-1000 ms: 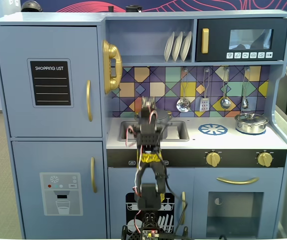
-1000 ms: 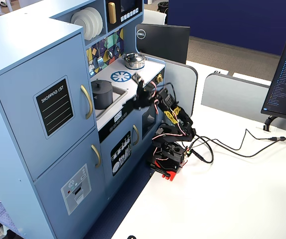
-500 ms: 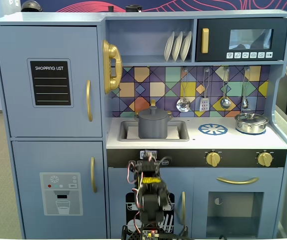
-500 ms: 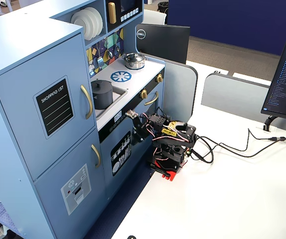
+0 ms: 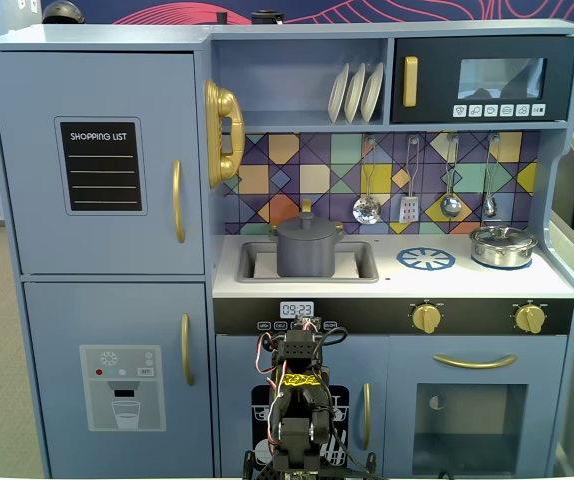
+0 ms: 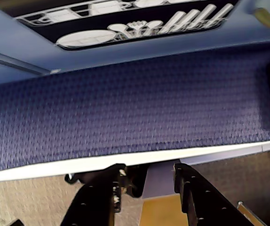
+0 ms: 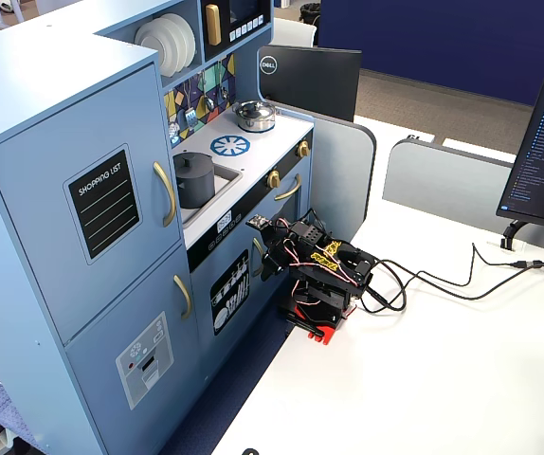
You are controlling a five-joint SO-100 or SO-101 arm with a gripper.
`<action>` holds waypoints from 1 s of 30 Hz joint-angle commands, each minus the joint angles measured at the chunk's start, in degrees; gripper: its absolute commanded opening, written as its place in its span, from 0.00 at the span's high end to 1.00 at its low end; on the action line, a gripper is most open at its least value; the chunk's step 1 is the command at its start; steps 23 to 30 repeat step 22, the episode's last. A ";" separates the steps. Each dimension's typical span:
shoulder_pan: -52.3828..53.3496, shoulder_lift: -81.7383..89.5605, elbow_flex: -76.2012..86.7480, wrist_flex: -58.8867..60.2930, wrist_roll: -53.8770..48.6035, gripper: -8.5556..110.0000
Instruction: Pick up the lid from the counter and put it on the gray recipient
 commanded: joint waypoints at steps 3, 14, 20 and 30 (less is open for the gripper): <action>1.49 -0.44 0.00 10.37 0.00 0.88; 1.49 -0.44 0.00 10.37 0.09 0.87; 1.49 -0.44 0.00 10.37 0.09 0.86; 1.49 -0.44 0.00 10.37 0.09 0.86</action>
